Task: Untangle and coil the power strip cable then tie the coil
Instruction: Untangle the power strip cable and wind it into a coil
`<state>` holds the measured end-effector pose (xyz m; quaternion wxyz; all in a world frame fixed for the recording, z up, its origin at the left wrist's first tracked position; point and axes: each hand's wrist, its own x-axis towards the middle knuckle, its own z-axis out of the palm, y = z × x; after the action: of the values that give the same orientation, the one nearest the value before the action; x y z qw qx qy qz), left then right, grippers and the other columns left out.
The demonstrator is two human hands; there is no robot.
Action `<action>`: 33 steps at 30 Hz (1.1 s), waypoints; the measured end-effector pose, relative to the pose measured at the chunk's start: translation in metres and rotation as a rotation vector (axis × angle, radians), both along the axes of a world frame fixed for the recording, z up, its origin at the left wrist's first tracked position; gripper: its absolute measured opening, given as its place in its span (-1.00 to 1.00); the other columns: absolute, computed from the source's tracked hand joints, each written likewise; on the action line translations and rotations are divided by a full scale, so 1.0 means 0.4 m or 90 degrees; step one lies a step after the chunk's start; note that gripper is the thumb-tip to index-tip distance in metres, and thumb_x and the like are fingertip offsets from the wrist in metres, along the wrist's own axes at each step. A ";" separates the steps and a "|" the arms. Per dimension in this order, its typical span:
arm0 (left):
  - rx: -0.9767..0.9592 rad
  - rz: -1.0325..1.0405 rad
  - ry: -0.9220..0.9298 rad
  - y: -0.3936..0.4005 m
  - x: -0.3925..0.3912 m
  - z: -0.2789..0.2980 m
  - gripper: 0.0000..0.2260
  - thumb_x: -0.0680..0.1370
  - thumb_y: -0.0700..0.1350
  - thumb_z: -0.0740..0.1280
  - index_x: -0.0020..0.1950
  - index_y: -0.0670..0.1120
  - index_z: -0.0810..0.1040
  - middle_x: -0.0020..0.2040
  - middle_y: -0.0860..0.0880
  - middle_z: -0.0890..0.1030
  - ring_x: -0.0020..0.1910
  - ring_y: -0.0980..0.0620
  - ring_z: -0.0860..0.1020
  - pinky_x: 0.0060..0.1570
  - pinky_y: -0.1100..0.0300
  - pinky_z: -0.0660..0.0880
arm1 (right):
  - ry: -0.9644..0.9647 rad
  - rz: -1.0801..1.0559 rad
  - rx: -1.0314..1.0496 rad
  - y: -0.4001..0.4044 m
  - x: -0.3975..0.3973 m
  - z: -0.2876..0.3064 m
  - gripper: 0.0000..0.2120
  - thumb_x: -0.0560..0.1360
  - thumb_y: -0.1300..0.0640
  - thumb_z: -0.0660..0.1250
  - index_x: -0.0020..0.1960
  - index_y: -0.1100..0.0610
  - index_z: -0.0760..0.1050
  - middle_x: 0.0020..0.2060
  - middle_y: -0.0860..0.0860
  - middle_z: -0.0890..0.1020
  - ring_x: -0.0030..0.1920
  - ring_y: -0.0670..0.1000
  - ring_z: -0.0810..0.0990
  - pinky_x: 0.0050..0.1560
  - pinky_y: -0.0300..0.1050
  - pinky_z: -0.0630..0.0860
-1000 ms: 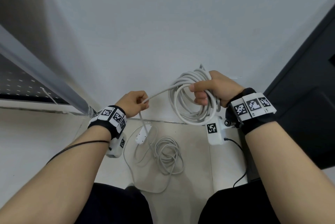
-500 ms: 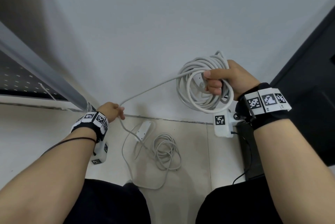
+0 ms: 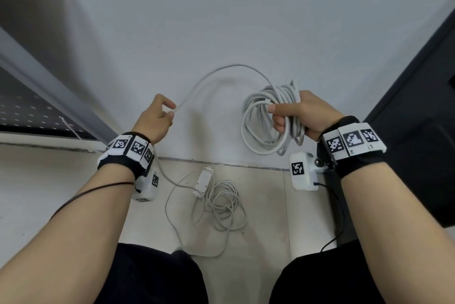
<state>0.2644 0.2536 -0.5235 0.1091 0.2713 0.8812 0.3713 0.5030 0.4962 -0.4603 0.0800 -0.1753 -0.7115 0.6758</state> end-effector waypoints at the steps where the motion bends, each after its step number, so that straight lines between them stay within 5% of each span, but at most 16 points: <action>1: -0.021 -0.018 0.024 0.006 0.004 0.014 -0.90 0.63 -0.13 0.20 0.03 0.06 0.44 -0.24 -0.06 0.58 -0.31 0.08 0.49 -0.32 0.18 0.35 | -0.002 -0.002 0.004 -0.003 -0.002 -0.001 -0.81 0.54 0.28 0.36 -0.24 0.27 0.48 -0.48 0.10 0.49 -0.41 0.11 0.48 -0.28 -0.03 0.49; 7: -0.287 -0.162 0.064 0.034 0.050 0.109 -0.83 0.51 -0.11 0.37 -0.25 0.12 0.61 -0.29 0.07 0.61 -0.27 0.15 0.54 -0.32 0.27 0.35 | -0.010 0.000 0.035 0.000 -0.015 -0.018 -0.83 0.51 0.21 0.41 -0.13 0.33 0.52 -0.41 0.14 0.53 -0.32 0.16 0.52 -0.16 0.05 0.51; 10: -0.328 -0.268 0.008 0.050 0.085 0.139 -0.87 0.48 -0.08 0.44 -0.26 0.11 0.66 -0.46 0.18 0.57 -0.43 0.26 0.49 -0.30 0.27 0.36 | -0.036 0.006 0.077 0.005 -0.025 -0.030 -0.75 0.48 0.17 0.46 -0.05 0.38 0.57 -0.35 0.15 0.60 -0.23 0.21 0.57 -0.05 0.16 0.53; 15: -0.189 -0.412 -0.091 0.085 0.145 0.163 -0.88 0.50 -0.11 0.46 -0.19 0.10 0.69 -0.37 0.16 0.63 -0.31 0.27 0.54 -0.12 0.36 0.40 | -0.091 0.045 0.176 -0.028 -0.050 -0.045 -0.68 0.33 0.05 0.44 -0.08 0.30 0.64 -0.28 0.16 0.69 -0.22 0.22 0.66 -0.09 0.06 0.55; 19: -0.062 -0.480 -0.150 0.102 0.175 0.161 -0.88 0.53 -0.13 0.43 -0.16 0.06 0.70 -0.32 -0.07 0.63 -0.25 0.15 0.51 -0.10 0.33 0.40 | -0.122 0.114 0.231 -0.069 -0.067 -0.055 -0.70 0.35 0.04 0.40 -0.15 0.29 0.64 -0.31 0.13 0.70 -0.30 0.11 0.64 -0.17 -0.06 0.55; 22: 0.012 -0.530 -0.181 0.110 0.196 0.152 -0.90 0.54 -0.20 0.40 -0.11 -0.05 0.69 -0.39 0.12 0.58 -0.33 0.15 0.47 -0.21 0.39 0.41 | -0.120 0.140 0.262 -0.099 -0.073 -0.055 -0.83 0.42 0.15 0.41 -0.14 0.27 0.63 -0.35 0.05 0.69 -0.34 0.00 0.62 -0.28 -0.15 0.52; 26: 0.136 -0.450 -0.237 0.109 0.191 0.144 -0.86 0.55 -0.30 0.36 0.01 -0.10 0.65 -0.34 -0.01 0.64 -0.33 0.10 0.52 -0.28 0.33 0.43 | -0.109 0.127 0.166 -0.120 -0.081 -0.058 -0.84 0.45 0.32 0.34 0.01 0.32 0.58 -0.08 0.29 0.67 -0.04 0.29 0.64 0.06 0.17 0.57; 29: 0.163 -0.385 -0.212 0.114 0.199 0.142 -0.89 0.53 -0.28 0.40 0.01 -0.11 0.62 -0.31 -0.04 0.66 -0.35 0.11 0.52 -0.28 0.29 0.44 | -0.059 0.176 -0.095 -0.129 -0.073 -0.050 -0.81 0.41 0.20 0.26 -0.07 0.31 0.51 -0.28 0.21 0.60 -0.26 0.15 0.62 -0.23 -0.06 0.58; 33: 0.179 -0.287 -0.100 0.130 0.212 0.141 -0.91 0.43 -0.17 0.52 -0.14 -0.08 0.64 -0.34 0.15 0.60 -0.39 0.15 0.51 -0.32 0.30 0.45 | -0.029 0.178 -0.007 -0.128 -0.069 -0.058 -0.80 0.47 0.11 0.40 -0.19 0.25 0.52 -0.37 0.14 0.59 -0.31 0.10 0.62 -0.26 -0.09 0.55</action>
<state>0.3492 0.3056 -0.4671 0.2183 0.4437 0.7271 0.4763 0.4753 0.4450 -0.4836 -0.0322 -0.0903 -0.7268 0.6801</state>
